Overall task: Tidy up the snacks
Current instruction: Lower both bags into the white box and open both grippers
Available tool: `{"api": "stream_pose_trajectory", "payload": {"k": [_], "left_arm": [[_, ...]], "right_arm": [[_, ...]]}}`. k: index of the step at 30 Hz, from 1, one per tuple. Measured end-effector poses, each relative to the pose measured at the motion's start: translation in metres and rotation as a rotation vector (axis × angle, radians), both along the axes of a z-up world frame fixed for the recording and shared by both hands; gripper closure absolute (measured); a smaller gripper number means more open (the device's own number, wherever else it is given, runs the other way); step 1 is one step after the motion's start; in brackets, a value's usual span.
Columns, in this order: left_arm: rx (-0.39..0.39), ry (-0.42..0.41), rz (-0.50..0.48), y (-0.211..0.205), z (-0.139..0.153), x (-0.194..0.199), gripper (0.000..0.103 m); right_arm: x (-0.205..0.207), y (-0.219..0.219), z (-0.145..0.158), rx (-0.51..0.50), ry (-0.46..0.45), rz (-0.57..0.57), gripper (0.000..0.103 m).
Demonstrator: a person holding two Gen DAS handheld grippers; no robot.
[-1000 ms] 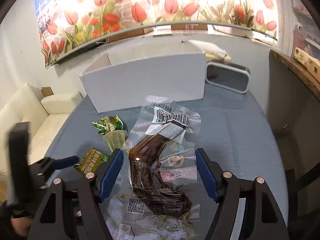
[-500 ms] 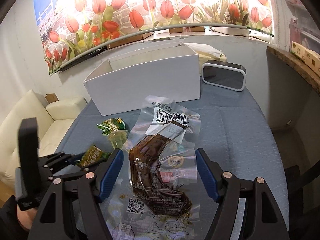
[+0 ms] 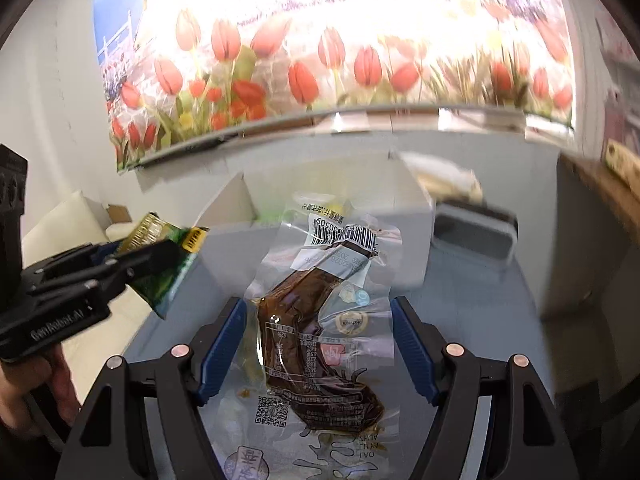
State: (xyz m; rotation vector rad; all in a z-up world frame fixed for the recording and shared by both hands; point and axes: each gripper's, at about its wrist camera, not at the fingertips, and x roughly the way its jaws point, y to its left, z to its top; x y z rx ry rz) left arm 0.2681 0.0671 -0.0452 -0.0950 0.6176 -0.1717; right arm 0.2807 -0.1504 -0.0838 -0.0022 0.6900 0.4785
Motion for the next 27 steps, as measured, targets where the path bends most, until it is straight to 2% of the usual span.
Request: {"api": "stream_pose_trajectory", "payload": {"k": [6, 8, 14, 18, 20, 21, 22, 24, 27], "left_arm": [[0.0, -0.008, 0.013, 0.019, 0.013, 0.06, 0.064], [0.006, 0.02, 0.015, 0.021, 0.01, 0.083, 0.064], [0.014, 0.073, 0.031, 0.034, -0.008, 0.136, 0.064], [0.041, 0.134, 0.034, 0.037, -0.027, 0.16, 0.061], [0.072, 0.144, 0.052, 0.037, -0.037, 0.168, 0.046], [0.076, 0.153, 0.059, 0.039, -0.043, 0.171, 0.025], [0.069, 0.161, 0.063, 0.041, -0.047, 0.174, 0.002], [0.062, 0.148, 0.061, 0.042, -0.052, 0.171, 0.0], [0.084, 0.143, 0.05, 0.041, -0.055, 0.166, 0.0]], "right_arm": [[0.07, 0.024, 0.023, -0.026, -0.006, 0.009, 0.025], [0.094, 0.033, 0.023, -0.043, 0.0, 0.011, 0.025], [0.169, 0.062, 0.018, -0.114, 0.018, 0.007, 0.025], [0.206, 0.079, 0.004, -0.16, 0.046, 0.032, 0.024], [0.22, 0.084, -0.005, -0.175, 0.065, 0.04, 0.023], [0.226, 0.084, -0.009, -0.162, 0.076, 0.04, 0.02], [0.231, 0.083, -0.012, -0.148, 0.095, 0.032, 0.011], [0.238, 0.076, -0.014, -0.111, 0.116, 0.009, 0.0], [0.235, 0.069, -0.01, -0.095, 0.09, -0.001, 0.0]]}}
